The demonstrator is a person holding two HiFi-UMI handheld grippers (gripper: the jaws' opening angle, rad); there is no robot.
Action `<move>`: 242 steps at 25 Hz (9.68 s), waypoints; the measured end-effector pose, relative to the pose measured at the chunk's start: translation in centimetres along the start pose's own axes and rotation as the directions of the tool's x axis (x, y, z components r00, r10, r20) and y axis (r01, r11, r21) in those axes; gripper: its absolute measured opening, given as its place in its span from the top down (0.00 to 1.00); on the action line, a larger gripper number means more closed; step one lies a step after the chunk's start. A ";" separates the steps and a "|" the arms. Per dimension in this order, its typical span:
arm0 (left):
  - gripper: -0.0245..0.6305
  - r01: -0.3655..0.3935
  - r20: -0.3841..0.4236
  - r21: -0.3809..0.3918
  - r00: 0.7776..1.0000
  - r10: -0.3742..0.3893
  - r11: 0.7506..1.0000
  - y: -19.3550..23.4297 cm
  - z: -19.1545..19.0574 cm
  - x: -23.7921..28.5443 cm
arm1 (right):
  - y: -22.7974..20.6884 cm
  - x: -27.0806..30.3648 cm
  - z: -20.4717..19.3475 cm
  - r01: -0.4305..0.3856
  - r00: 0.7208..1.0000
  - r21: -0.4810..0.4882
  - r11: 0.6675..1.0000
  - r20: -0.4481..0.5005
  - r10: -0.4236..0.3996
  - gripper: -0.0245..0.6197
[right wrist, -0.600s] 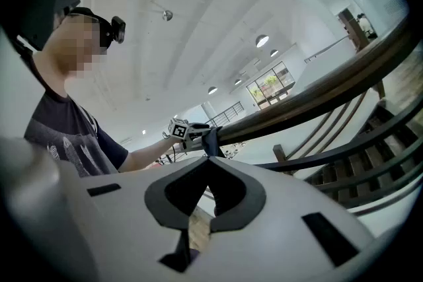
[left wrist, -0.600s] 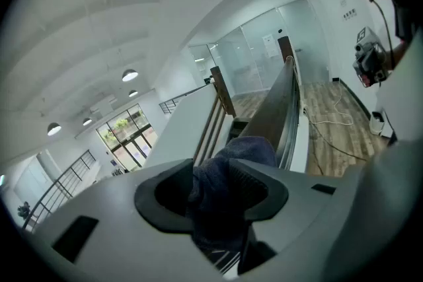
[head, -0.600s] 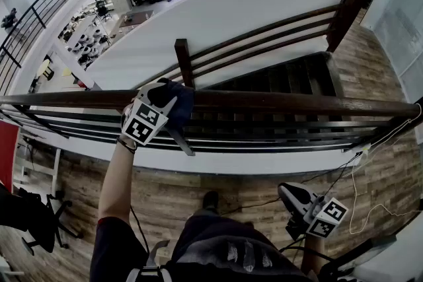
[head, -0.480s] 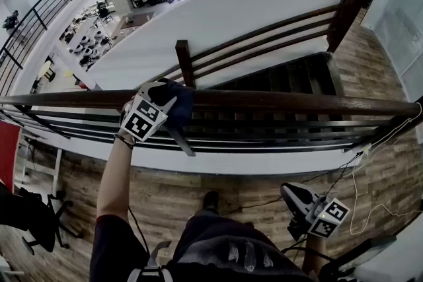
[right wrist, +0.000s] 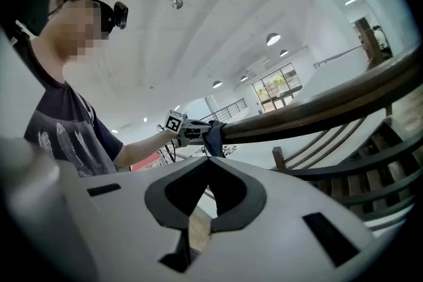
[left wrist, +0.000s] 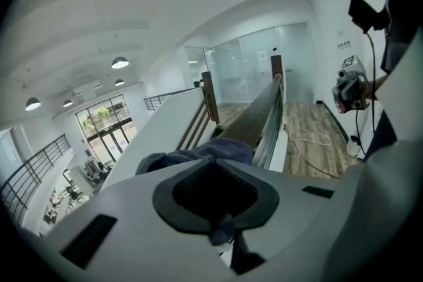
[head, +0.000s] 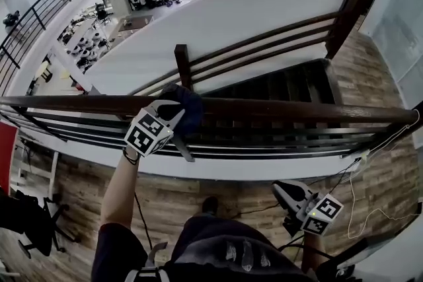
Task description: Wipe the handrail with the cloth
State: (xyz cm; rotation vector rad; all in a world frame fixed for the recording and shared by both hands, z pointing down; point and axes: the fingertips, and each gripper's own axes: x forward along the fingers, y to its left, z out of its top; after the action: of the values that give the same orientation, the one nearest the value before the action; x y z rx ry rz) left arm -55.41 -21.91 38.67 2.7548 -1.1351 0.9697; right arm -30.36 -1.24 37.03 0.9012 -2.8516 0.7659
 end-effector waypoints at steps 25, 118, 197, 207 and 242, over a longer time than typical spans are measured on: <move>0.58 0.087 0.010 0.177 0.996 -0.090 0.980 0.8 0.3 -0.3 | -2.7 32.1 7.0 -0.194 0.878 -0.706 0.681 -0.434 -0.200 0.96; 0.59 0.224 -0.075 0.742 0.964 -0.254 0.632 -75.2 62.4 68.3 | -49.4 -71.8 -11.2 0.578 0.744 0.430 0.694 0.072 -0.664 0.96; 0.90 -0.323 -0.282 0.097 0.898 0.337 0.941 -17.0 -5.3 28.1 | -22.4 -13.0 -15.5 0.030 0.948 0.274 0.961 -0.311 0.059 0.96; 0.90 -0.379 -0.492 0.246 0.744 0.452 0.892 -0.4 -19.6 15.3 | -13.1 2.3 -15.2 -0.015 0.919 0.217 0.976 -0.381 0.099 0.96; 0.90 -0.031 0.367 -0.179 0.925 0.095 0.983 -46.1 9.1 -11.4 | 2.4 -16.0 -10.9 -0.160 0.983 0.073 0.984 -0.075 0.165 0.96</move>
State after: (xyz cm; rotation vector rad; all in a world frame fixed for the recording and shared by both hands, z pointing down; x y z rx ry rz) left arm -27.23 17.18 35.05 2.8477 -1.2868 0.3271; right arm -19.47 14.03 42.34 0.6331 -2.8697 0.8969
